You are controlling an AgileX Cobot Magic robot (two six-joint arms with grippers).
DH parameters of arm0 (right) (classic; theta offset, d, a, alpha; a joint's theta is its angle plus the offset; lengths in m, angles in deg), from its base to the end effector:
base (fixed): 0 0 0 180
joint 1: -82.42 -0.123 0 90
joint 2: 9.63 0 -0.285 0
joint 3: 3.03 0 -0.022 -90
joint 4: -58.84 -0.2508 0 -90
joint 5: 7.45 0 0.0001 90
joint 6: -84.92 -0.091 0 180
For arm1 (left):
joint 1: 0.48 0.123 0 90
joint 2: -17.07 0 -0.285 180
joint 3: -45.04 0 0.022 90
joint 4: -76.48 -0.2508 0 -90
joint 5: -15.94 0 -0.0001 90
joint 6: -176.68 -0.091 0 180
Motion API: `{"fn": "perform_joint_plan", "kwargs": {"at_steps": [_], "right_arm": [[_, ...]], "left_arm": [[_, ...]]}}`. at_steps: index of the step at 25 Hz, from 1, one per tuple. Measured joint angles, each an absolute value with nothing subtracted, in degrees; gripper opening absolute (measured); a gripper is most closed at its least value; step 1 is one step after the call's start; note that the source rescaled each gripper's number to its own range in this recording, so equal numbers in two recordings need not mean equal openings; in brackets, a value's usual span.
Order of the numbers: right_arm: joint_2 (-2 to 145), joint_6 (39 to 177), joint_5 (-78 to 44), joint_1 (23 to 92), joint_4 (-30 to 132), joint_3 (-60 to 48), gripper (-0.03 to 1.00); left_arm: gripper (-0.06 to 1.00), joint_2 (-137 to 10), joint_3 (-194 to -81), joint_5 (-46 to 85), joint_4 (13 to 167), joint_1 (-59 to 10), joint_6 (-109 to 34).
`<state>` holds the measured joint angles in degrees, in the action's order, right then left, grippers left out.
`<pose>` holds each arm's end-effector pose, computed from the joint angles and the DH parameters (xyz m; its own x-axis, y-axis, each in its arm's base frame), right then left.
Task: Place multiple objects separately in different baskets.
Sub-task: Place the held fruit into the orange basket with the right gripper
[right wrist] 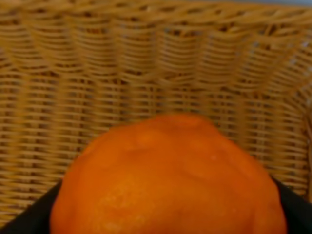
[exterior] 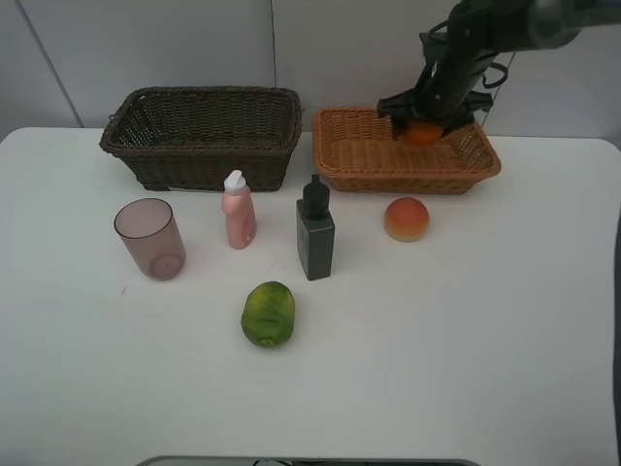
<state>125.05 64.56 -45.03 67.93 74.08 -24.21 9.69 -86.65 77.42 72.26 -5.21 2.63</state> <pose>0.4721 0.1069 0.1679 -0.8549 -0.0759 -0.5133 -0.0485 0.9966 -0.0666 -0.0066 0.0065 0.2777 -0.4547 -0.0310 -0.8901 -0.0063 0.9995 -0.0317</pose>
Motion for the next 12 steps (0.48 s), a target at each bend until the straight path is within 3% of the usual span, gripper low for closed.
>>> {"fn": "perform_joint_plan", "kwargs": {"at_steps": [12], "right_arm": [[127.2, 63.3, -43.6, 67.9, 74.5, -24.2, 0.81]], "left_arm": [[0.92, 9.7, -86.6, 77.4, 72.3, -5.2, 2.6]]}}
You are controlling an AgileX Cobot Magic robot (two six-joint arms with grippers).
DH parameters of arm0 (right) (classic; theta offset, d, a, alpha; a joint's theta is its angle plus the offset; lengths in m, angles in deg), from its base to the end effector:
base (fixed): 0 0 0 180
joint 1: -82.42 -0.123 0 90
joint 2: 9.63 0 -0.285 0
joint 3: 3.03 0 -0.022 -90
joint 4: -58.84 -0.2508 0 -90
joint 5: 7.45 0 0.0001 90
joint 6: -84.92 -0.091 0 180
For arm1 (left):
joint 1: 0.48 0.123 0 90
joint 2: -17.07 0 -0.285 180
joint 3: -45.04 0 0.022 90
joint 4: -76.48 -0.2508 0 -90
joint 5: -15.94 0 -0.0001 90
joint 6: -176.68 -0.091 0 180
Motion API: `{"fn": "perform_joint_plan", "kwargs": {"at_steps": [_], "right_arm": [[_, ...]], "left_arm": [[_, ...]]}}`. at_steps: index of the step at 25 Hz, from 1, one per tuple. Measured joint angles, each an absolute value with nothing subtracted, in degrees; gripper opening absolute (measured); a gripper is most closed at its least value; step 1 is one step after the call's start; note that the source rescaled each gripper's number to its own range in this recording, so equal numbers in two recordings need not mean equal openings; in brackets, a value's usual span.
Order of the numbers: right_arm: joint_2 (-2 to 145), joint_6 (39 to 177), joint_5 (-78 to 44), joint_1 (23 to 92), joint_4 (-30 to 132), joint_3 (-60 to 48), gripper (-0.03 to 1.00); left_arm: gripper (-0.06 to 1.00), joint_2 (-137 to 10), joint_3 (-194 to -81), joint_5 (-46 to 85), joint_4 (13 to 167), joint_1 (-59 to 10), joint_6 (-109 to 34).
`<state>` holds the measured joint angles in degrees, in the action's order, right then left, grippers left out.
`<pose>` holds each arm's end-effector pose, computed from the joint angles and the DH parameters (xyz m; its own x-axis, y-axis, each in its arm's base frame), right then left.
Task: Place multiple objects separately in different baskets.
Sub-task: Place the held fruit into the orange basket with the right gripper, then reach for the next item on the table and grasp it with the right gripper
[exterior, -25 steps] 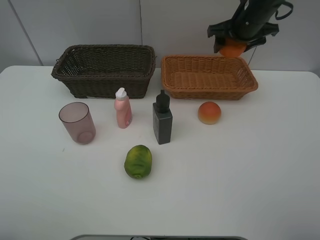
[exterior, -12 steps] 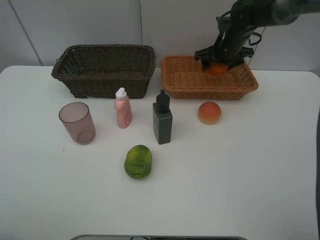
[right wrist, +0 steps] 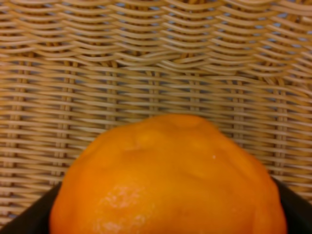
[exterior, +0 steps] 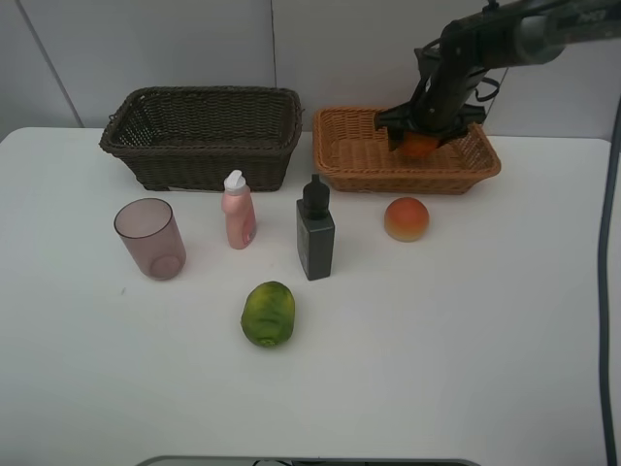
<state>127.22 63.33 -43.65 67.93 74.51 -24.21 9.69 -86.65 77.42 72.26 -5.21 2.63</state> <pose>0.4753 0.1078 0.1506 -0.8618 -0.0661 -0.5028 -0.0399 0.9972 -0.0628 -0.0066 0.0065 0.2777 -0.4547 -0.0310 -0.8901 -0.0063 0.9995 -0.0317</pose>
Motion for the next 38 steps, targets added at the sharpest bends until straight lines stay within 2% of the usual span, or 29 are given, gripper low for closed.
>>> {"fn": "perform_joint_plan", "kwargs": {"at_steps": [7, 17, 26, 30, 34, 38], "right_arm": [[127.2, 63.1, -43.6, 67.9, 74.5, -24.2, 0.86], [123.8, 63.1, -44.3, 67.9, 74.6, -24.2, 0.86], [116.1, 66.7, -56.5, 66.1, 73.6, -23.5, 0.86], [110.5, 68.3, -55.2, 64.4, 72.1, -16.8, 0.86], [104.4, 68.5, -51.1, 63.5, 71.4, -6.2, 0.97], [99.5, 68.5, -46.4, 62.0, 68.7, 3.9, 1.0]], "left_arm": [[0.92, 9.7, -86.6, 77.4, 72.3, -5.2, 2.6], [0.92, 9.7, -86.6, 77.4, 72.3, -5.2, 2.6], [0.92, 9.7, -86.6, 77.4, 72.3, -5.2, 2.6], [0.92, 9.7, -86.6, 77.4, 72.3, -5.2, 2.6], [0.92, 9.7, -86.6, 77.4, 72.3, -5.2, 2.6], [0.92, 9.7, -86.6, 77.4, 72.3, -5.2, 2.6]]}}
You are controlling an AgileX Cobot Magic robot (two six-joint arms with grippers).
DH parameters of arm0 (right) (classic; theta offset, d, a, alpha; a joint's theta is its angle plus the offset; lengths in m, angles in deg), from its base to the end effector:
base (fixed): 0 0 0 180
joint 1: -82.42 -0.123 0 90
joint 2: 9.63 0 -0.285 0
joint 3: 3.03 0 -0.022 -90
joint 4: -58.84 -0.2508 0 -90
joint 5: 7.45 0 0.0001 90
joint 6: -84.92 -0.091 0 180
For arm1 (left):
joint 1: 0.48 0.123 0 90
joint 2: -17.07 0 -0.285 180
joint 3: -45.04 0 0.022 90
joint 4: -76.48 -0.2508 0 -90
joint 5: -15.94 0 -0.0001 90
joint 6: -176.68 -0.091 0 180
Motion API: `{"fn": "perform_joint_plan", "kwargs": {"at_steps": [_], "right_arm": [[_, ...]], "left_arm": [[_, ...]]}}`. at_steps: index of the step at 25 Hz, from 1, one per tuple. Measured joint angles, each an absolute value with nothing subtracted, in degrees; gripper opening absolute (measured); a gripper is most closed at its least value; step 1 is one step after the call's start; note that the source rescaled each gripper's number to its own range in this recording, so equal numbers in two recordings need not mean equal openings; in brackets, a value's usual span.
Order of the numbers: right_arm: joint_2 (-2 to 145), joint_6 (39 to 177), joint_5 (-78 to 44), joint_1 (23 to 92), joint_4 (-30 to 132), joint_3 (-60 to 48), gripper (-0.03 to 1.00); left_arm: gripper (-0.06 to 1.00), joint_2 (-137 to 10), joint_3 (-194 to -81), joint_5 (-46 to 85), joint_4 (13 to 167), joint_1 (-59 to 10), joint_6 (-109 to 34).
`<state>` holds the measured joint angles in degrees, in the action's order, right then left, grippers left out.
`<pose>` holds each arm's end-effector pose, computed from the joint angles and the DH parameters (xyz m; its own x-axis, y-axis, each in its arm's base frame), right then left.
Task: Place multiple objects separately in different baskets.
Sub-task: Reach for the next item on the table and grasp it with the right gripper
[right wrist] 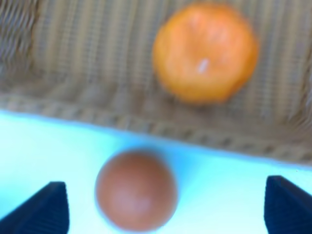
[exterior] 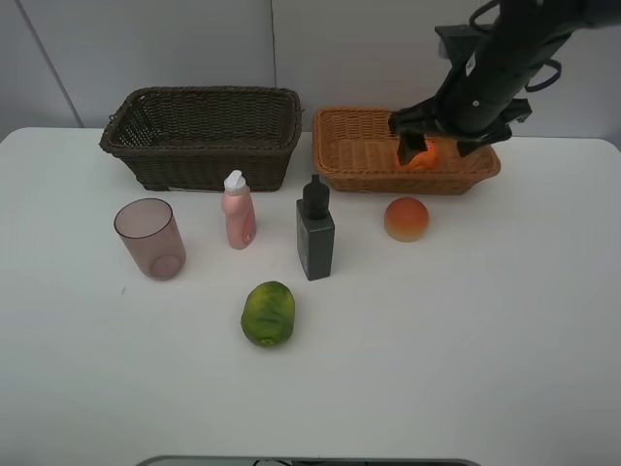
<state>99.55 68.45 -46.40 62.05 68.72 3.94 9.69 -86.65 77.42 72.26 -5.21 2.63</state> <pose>0.3475 0.1186 0.2196 -0.8836 -0.1667 -0.4375 -0.1703 0.9849 -0.0313 -0.0066 0.0065 0.2777 -0.4547 -0.0310 -0.8901 -0.0063 0.9995 -0.0317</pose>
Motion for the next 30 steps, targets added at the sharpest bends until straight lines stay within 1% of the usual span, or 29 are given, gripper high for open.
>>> {"fn": "perform_joint_plan", "kwargs": {"at_steps": [4, 9, 19, 23, 30], "right_arm": [[98.3, 66.7, -42.1, 60.7, 67.3, 10.7, 1.0], [98.2, 65.8, -38.0, 59.7, 65.4, 14.9, 1.0], [98.2, 64.4, -19.8, 59.3, 64.4, 24.3, 1.0], [99.5, 64.4, -14.2, 59.3, 64.4, 25.7, 1.0], [102.1, 64.4, -12.1, 60.9, 65.0, 25.8, 1.0]], "left_arm": [[0.92, 9.7, -86.6, 77.4, 72.3, -5.2, 2.6], [0.92, 9.7, -86.6, 77.4, 72.3, -5.2, 2.6], [0.92, 9.7, -86.6, 77.4, 72.3, -5.2, 2.6], [0.92, 9.7, -86.6, 77.4, 72.3, -5.2, 2.6], [0.92, 9.7, -86.6, 77.4, 72.3, -5.2, 2.6]]}}
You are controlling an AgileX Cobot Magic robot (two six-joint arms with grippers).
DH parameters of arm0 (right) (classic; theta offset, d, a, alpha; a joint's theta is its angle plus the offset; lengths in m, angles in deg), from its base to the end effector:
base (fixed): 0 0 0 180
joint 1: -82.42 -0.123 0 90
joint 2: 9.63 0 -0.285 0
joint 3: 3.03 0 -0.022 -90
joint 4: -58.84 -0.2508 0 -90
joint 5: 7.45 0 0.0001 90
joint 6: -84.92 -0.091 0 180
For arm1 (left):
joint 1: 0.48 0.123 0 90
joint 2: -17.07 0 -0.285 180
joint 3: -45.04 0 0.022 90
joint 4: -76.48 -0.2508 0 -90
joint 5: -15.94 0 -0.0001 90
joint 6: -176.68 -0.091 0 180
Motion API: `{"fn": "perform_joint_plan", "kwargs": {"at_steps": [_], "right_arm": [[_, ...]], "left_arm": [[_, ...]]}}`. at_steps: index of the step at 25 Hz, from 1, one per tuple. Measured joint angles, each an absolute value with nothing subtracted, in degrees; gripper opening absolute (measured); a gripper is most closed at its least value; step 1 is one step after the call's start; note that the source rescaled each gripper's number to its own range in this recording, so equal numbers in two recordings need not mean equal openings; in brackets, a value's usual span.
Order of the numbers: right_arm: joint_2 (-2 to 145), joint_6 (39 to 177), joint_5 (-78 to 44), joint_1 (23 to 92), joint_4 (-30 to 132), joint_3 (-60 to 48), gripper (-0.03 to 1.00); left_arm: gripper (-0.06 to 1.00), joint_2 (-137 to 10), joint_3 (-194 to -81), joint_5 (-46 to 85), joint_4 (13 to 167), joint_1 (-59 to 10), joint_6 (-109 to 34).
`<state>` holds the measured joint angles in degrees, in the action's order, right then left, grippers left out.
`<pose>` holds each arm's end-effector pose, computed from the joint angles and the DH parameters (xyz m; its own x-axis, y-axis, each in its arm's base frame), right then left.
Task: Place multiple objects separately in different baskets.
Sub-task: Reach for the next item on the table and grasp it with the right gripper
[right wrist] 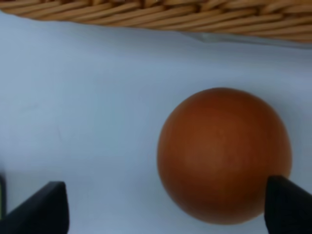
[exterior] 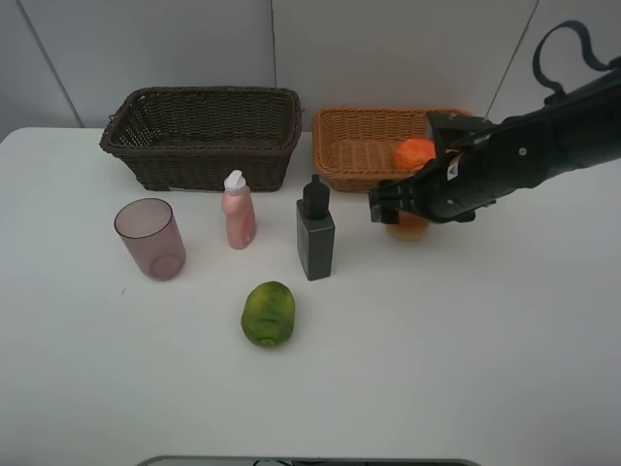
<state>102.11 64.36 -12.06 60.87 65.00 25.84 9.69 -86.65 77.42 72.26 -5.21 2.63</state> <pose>0.3106 0.1218 0.1331 -0.8300 -0.0600 -0.5546 -0.1611 0.9776 0.1353 -0.0066 0.0065 0.2777 -0.4547 -0.0310 -0.8901 -0.0063 0.9995 -0.0317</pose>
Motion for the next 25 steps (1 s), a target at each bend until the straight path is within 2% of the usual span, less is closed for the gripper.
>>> {"fn": "perform_joint_plan", "kwargs": {"at_steps": [25], "right_arm": [[106.7, 64.5, -3.9, 63.9, 69.1, 25.8, 1.0]], "left_arm": [[0.92, 9.7, -86.6, 77.4, 72.3, -5.2, 2.6]]}}
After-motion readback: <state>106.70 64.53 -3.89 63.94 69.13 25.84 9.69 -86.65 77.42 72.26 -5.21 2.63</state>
